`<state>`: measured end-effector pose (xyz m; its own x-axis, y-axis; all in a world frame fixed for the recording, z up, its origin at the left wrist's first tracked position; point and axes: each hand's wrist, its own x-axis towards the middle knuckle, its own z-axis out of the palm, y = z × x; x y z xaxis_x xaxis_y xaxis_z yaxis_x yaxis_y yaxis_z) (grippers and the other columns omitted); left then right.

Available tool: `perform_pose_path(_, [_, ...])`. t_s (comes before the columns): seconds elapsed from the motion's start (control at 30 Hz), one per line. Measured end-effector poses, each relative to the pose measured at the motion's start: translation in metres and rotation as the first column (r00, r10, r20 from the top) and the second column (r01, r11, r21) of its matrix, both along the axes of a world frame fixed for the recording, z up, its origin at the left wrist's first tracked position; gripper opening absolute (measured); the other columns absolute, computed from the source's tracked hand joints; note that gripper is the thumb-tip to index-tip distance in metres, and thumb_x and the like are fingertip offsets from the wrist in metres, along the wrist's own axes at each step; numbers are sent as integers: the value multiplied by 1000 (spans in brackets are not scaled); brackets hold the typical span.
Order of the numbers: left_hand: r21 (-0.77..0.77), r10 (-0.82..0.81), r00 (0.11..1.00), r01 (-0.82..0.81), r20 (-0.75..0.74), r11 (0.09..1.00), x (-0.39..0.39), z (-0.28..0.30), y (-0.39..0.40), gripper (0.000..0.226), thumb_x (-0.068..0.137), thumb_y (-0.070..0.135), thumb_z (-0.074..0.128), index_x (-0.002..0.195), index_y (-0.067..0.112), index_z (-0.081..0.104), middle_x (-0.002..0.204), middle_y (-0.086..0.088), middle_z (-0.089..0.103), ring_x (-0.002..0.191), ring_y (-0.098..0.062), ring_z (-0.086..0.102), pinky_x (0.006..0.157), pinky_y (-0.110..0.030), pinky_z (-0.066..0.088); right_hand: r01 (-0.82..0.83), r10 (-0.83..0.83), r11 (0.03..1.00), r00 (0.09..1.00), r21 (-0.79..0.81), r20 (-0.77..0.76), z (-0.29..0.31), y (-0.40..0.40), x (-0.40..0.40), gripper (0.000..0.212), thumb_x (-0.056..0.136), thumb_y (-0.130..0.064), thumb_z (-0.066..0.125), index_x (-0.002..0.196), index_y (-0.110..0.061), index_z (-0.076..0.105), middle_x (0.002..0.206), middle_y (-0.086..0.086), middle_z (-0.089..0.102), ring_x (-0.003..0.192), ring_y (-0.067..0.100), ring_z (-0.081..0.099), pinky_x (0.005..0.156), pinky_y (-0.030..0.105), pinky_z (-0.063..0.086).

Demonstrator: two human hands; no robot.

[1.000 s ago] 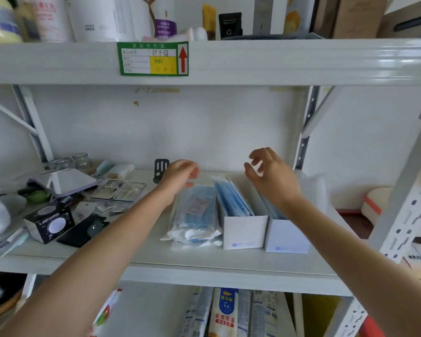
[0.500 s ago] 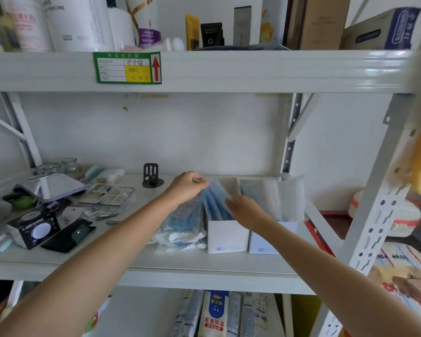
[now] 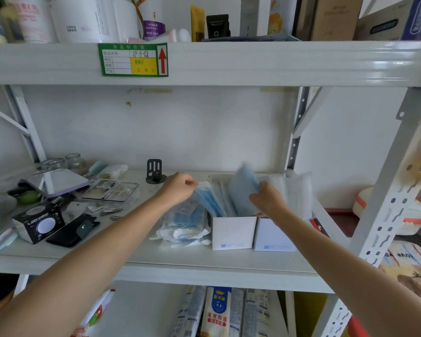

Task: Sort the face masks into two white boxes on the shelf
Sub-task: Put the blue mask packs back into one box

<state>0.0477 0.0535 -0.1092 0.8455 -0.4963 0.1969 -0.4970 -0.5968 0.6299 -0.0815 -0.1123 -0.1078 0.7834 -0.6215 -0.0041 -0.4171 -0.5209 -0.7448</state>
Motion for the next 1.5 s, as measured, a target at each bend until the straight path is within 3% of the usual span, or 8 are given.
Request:
perform_pose_path(0.23, [207,-45,947,-23,319,978,-13,6,-7,44,100,36,31,98,3,59,103,-10,50,104,-26,51,93,-37,45,-355,202,767,925,-535,-323,-32,32,-5,40,92,-3,39,131,-7,39,115,16,60,100,33,60,78,36,47])
perform_pose_path(0.33, [365,-218,892,65,395,929,-14,11,-9,36,98,34,38,114,8,58,124,-8,47,121,-23,42,102,-36,40,-352,321,489,923,-798,-211,-58,38,-11,62,66,9,67,124,-3,52,104,14,64,92,32,66,80,34,52])
perform_pose_path(0.5, [631,-368,881,108,297,768,-9,2,-2,36,100,31,33,116,16,61,131,2,52,129,-18,42,116,-50,21,-209,425,353,904,-912,-43,-77,7,-20,87,20,13,83,105,-5,71,98,15,75,86,28,74,71,33,60])
perform_pose_path(0.77, [293,-158,951,77,266,953,-25,13,-22,58,105,27,15,72,2,56,60,-14,57,109,-37,61,121,-35,-5,-118,448,617,866,-778,224,-62,-14,-40,94,45,25,68,126,-17,45,129,10,61,52,21,69,36,19,48])
perform_pose_path(0.97, [313,-148,949,55,280,948,-39,31,-32,52,103,36,12,135,6,39,111,-12,68,119,-27,58,120,-43,-6,19,362,849,708,-529,607,-60,-10,-44,73,70,23,37,134,-12,49,137,4,41,110,11,61,91,-11,26])
perform_pose_path(1.13, [-211,-81,965,28,-248,977,-61,44,-38,74,89,64,34,140,11,33,108,0,62,125,-20,50,106,-36,34,60,469,804,547,-592,693,-63,-8,-53,72,76,21,55,135,-19,45,142,6,43,137,-8,30,108,10,32])
perform_pose_path(1.23, [-600,-328,813,-32,-481,800,-73,46,-34,96,67,72,61,133,4,48,113,-8,67,111,-23,62,104,-43,43,36,525,799,447,-600,725,-60,-5,-57,54,95,-17,51,142,-39,34,152,-22,29,137,-2,34,109,16,35])
perform_pose_path(1.5, [-735,-504,743,25,-440,678,-83,40,-26,14,92,1,52,94,8,64,65,3,75,58,-8,71,59,-19,59,-82,635,706,513,-703,578,-61,-4,-57,61,85,-8,60,138,-32,41,152,-29,21,138,-1,32,110,20,34])
